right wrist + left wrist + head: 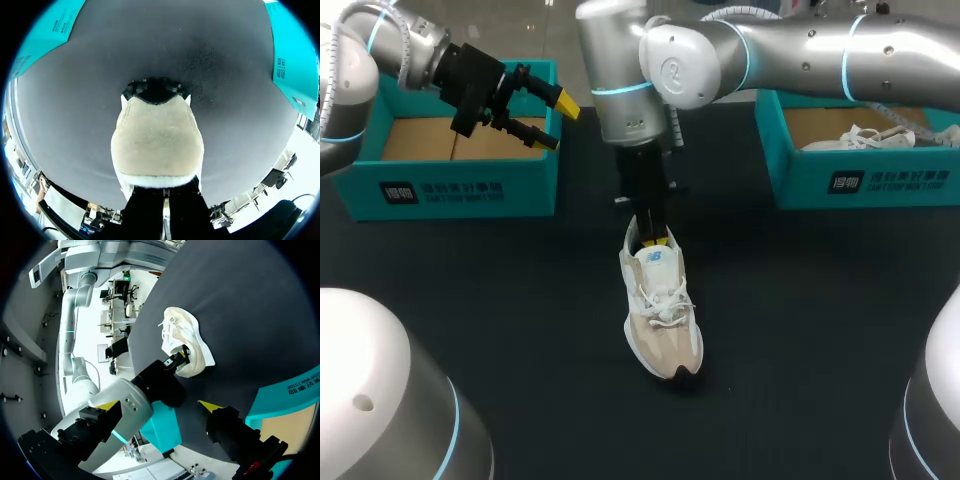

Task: Take the shoe out of the shoebox, open the shoe tongue, remove and reinsert the insole, then place the shoe into the shoebox

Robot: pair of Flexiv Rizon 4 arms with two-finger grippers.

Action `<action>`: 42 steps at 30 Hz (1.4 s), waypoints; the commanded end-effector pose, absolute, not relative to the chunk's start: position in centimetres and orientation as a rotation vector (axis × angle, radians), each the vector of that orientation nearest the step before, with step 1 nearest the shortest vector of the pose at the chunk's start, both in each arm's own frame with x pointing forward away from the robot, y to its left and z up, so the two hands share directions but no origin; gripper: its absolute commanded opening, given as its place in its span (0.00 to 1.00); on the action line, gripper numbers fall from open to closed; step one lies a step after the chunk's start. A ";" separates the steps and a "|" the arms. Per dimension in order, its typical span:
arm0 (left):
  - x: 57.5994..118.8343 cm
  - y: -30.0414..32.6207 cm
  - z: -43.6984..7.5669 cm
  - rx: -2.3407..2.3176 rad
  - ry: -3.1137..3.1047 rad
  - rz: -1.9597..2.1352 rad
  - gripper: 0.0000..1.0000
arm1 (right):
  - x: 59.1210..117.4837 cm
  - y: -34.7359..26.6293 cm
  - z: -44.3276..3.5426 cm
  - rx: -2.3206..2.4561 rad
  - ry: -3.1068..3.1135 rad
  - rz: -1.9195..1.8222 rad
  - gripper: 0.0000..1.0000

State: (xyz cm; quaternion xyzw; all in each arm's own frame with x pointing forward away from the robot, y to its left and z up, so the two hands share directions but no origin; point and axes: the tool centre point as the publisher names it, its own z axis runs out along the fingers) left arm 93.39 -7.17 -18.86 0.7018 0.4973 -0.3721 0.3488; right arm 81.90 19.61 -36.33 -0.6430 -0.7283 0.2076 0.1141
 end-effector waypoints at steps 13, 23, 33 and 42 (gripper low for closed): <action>93.4 -7.2 -18.8 1.822 1.290 -0.963 1.00 | 79.6 19.0 -35.0 -1.923 -2.103 0.531 1.00; 93.4 -7.2 -18.8 1.822 1.290 -0.963 1.00 | 80.0 19.9 -34.6 -1.888 -2.133 0.516 1.00; 93.4 -7.2 -18.8 1.822 1.290 -0.963 1.00 | 80.0 20.1 -33.7 -1.899 -2.150 0.513 1.00; 93.4 -7.2 -18.8 1.822 1.290 -0.963 1.00 | 79.8 20.1 -33.8 -1.909 -2.142 0.503 1.00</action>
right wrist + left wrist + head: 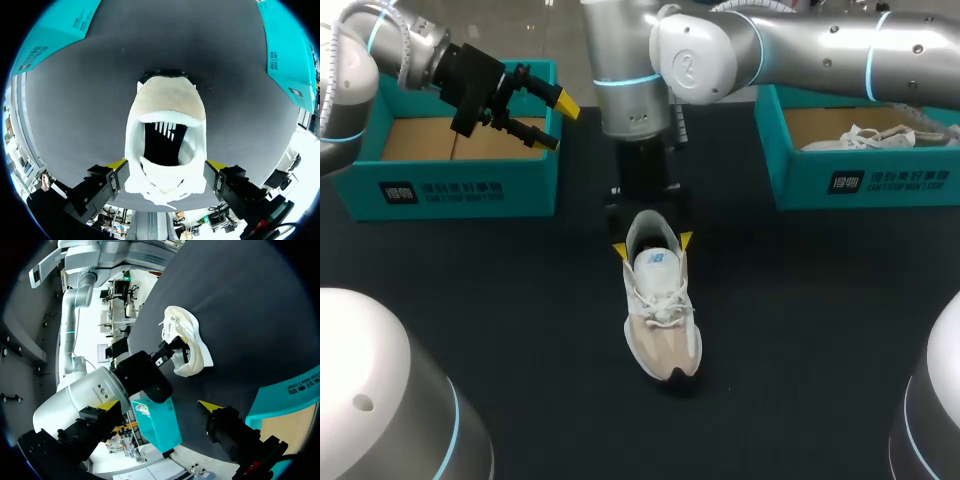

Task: Take the shoe out of the shoebox, open the shoe tongue, remove and reinsert the insole, then place the shoe into the shoebox

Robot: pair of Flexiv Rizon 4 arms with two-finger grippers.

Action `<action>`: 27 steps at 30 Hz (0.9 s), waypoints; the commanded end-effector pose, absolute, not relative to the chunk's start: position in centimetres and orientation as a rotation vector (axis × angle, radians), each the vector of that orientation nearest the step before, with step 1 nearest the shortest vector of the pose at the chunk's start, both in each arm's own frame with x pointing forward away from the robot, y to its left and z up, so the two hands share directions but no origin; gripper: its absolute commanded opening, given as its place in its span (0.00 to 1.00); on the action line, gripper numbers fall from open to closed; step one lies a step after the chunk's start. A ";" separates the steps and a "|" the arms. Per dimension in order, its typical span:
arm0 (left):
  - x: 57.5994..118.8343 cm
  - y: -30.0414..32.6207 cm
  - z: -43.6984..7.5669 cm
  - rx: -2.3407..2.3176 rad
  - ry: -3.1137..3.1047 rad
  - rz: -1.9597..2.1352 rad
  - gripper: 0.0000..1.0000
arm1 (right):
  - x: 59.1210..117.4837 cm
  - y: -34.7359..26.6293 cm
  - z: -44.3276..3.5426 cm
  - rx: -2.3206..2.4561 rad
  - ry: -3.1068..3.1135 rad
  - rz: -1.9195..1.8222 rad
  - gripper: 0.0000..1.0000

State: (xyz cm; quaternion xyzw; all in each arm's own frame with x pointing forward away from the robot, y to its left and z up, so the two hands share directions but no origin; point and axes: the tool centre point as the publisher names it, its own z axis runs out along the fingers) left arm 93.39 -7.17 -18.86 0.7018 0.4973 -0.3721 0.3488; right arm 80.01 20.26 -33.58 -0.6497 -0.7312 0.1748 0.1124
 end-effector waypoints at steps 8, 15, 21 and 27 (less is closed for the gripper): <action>93.4 -7.2 -18.8 1.822 1.290 -0.963 1.00 | 79.5 20.2 -31.6 -1.937 -2.165 0.480 1.00; 93.4 -7.2 -18.8 1.822 1.290 -0.963 1.00 | 78.2 20.7 -28.4 -1.956 -2.192 0.459 1.00; 93.4 -7.2 -18.8 1.822 1.290 -0.963 1.00 | 77.0 20.9 -25.6 -1.970 -2.209 0.452 1.00; 93.4 -7.2 -18.8 1.822 1.290 -0.963 1.00 | 75.9 21.5 -23.4 -1.986 -2.241 0.422 1.00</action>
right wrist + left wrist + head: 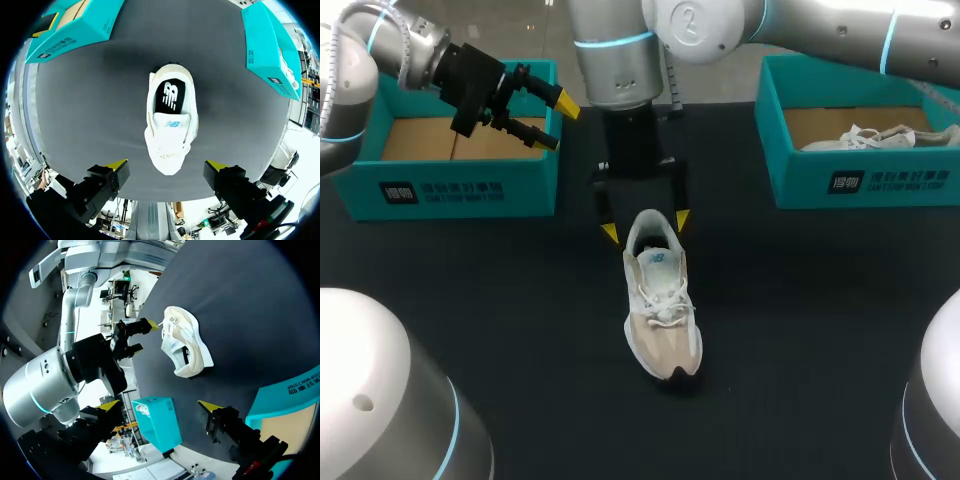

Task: Take the shoe out of the shoebox, open the shoe tongue, remove and reinsert the insole, then place the shoe into the shoebox

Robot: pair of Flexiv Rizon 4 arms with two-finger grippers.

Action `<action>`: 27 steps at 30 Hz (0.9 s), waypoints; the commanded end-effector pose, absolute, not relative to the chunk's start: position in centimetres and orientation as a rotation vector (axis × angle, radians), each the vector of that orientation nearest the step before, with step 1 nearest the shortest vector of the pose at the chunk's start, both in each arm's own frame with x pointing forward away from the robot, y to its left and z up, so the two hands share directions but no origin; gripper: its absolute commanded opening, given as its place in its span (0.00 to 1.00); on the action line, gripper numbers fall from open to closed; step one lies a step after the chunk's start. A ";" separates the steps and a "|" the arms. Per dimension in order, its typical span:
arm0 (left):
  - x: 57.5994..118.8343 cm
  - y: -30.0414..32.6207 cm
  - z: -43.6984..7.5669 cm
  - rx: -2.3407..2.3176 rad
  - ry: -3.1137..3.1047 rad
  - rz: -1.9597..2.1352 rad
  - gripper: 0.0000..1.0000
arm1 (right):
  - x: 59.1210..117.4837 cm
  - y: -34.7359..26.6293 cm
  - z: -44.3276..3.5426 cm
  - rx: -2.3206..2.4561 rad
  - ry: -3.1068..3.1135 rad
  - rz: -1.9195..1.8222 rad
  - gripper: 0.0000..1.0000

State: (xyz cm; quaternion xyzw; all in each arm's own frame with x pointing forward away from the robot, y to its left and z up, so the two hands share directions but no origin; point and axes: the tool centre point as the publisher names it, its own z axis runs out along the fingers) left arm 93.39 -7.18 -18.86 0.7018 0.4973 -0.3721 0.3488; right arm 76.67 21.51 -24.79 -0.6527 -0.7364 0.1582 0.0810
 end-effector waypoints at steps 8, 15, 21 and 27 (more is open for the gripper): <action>93.4 -7.2 -18.8 1.822 1.290 -0.963 1.00 | 74.2 21.0 -22.6 -2.045 -2.224 0.371 0.87; 93.4 -7.2 -18.8 1.822 1.290 -0.963 1.00 | 73.4 20.6 -22.9 -2.129 -2.217 0.270 0.00; 93.4 -7.2 -18.8 1.822 1.290 -0.963 1.00 | 72.8 20.1 -23.2 -2.164 -2.301 0.093 0.00; 93.4 -7.2 -18.8 1.822 1.290 -0.963 1.00 | 73.1 20.0 -24.8 -2.212 -2.360 0.009 0.00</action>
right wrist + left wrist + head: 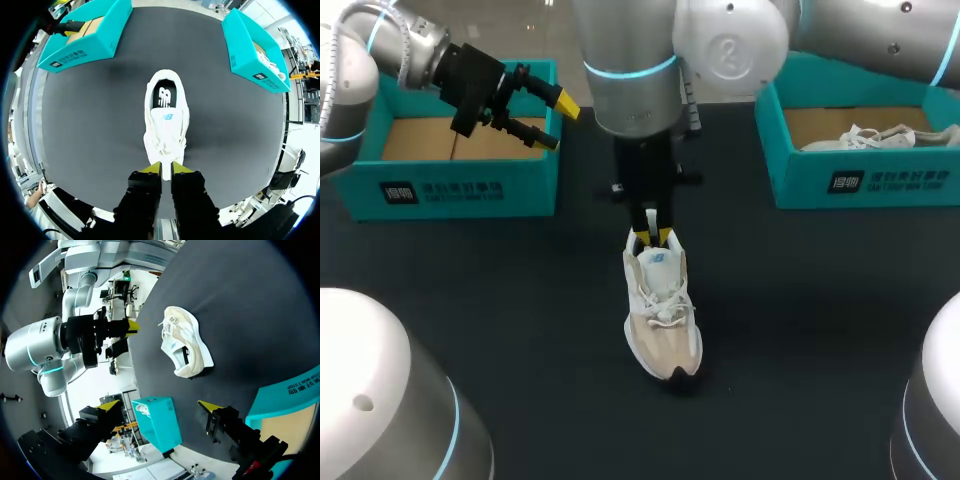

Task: Take the shoe out of the shoebox, open the shoe tongue, remove and reinsert the insole, then place the shoe into the shoebox

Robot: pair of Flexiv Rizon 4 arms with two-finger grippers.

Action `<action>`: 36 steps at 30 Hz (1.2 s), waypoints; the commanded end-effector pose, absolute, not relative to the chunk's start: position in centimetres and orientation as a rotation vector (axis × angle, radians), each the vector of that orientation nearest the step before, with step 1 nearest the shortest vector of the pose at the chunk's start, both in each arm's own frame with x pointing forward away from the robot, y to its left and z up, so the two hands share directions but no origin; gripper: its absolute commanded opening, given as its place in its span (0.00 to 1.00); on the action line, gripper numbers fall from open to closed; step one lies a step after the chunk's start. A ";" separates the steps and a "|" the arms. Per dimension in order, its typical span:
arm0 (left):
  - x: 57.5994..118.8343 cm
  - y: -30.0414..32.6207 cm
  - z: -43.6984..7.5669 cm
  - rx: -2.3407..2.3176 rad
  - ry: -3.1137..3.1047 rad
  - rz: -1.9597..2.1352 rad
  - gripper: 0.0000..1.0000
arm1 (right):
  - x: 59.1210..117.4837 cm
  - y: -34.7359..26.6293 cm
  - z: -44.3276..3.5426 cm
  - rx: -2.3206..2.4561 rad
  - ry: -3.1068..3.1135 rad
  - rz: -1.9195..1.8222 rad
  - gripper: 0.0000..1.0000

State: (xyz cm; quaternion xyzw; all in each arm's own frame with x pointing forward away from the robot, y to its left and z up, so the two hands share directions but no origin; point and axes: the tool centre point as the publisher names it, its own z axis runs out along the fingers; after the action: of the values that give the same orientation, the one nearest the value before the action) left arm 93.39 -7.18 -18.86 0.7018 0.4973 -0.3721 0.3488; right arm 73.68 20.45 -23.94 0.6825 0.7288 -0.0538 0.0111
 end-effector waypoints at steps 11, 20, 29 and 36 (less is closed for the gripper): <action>93.4 -7.2 -18.8 1.822 1.290 -0.963 1.00 | 73.7 20.3 -26.3 2.023 2.189 0.131 0.00; 93.4 -7.2 -18.8 1.822 1.290 -0.963 1.00 | 73.7 20.3 -26.3 2.023 2.189 0.131 0.00; 93.4 -7.2 -18.8 1.822 1.290 -0.963 1.00 | 74.9 19.9 -28.4 2.015 2.211 0.166 0.00; 93.4 -7.2 -18.8 1.822 1.290 -0.963 1.00 | 75.6 20.0 -30.5 1.985 2.233 0.169 0.00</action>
State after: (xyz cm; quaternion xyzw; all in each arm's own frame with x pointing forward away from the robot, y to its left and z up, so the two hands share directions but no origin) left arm 93.39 -7.17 -18.86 0.7018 0.4973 -0.3721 0.3488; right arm 75.41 19.82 -29.39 0.6630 0.7427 0.0526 0.0777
